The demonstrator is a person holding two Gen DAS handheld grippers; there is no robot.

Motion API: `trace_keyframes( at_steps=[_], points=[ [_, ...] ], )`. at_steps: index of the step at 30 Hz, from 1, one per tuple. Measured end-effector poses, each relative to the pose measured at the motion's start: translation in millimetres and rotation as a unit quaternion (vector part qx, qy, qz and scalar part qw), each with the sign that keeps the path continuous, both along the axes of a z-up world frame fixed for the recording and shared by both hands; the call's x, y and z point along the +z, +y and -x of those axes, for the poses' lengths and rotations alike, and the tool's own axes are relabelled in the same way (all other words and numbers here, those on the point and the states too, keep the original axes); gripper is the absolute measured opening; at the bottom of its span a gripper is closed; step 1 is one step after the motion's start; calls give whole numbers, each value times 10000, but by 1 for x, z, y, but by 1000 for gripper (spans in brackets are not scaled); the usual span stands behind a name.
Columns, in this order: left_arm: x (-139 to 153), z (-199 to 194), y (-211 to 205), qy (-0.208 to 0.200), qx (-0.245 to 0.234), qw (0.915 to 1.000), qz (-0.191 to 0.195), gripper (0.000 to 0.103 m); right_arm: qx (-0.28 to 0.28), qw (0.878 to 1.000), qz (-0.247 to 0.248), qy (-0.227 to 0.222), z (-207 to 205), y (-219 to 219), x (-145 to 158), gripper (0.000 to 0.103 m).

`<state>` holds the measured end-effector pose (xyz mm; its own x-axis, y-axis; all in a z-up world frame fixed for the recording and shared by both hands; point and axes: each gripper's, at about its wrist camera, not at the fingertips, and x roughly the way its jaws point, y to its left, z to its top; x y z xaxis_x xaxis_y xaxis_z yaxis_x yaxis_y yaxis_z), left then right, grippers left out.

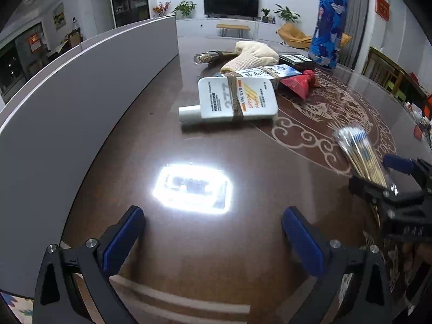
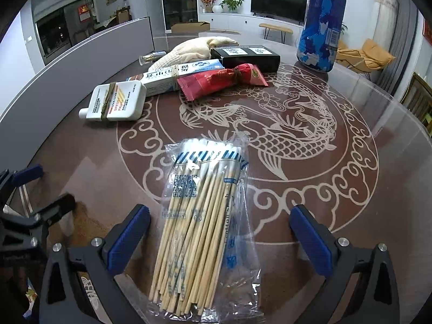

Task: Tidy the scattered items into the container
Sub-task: 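Return both tools to the table, right tool over the bagged cotton swabs, then grasp the white sunscreen bottle with left tool while right tool grasps the swab bag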

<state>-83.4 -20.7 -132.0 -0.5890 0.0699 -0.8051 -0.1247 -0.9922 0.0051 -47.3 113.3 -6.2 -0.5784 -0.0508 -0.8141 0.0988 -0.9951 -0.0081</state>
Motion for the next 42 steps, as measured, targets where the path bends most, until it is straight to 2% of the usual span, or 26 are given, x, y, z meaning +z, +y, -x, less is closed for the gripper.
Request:
trace_keyframes(
  at_steps=[7,10,15,20,24,27,32,34,35,38,42],
  points=[
    [-3,3,-2,37,-111,9999,-14,103,3,10000,-11,-3,1,0,0,103],
    [-2,17,-3,-119,-616,9980,23,103,4,10000,-11,-4,1,1,0,103],
    [-1,66,-3,-219,-1681,9855,68,103,5,10000,-10,-4,1,1,0,103],
    [-1,111,-9,-145,-1967,9803,47,103,7,10000,-8,-4,1,1,0,103],
    [0,133,6,-81,-2241,9745,24,103,-56,10000,-12,-7,4,1,0,103],
    [-1,140,24,-68,-2338,9723,23,103,-125,9999,-18,-7,6,2,1,103],
    [1,137,45,-177,-2674,9634,73,101,-123,9999,-16,-11,6,2,1,103],
    [5,129,45,-69,-2580,9661,24,69,-123,9999,-16,-10,6,2,1,103],
    [7,126,44,-54,-2462,9692,-5,64,-123,9999,-15,-10,6,2,1,103],
    [8,112,37,-53,-2137,9768,-99,61,-122,9999,-13,-11,6,2,1,103],
    [8,79,31,-61,-1523,9883,-8,59,-83,10000,9,-10,6,2,1,103]
  ],
)
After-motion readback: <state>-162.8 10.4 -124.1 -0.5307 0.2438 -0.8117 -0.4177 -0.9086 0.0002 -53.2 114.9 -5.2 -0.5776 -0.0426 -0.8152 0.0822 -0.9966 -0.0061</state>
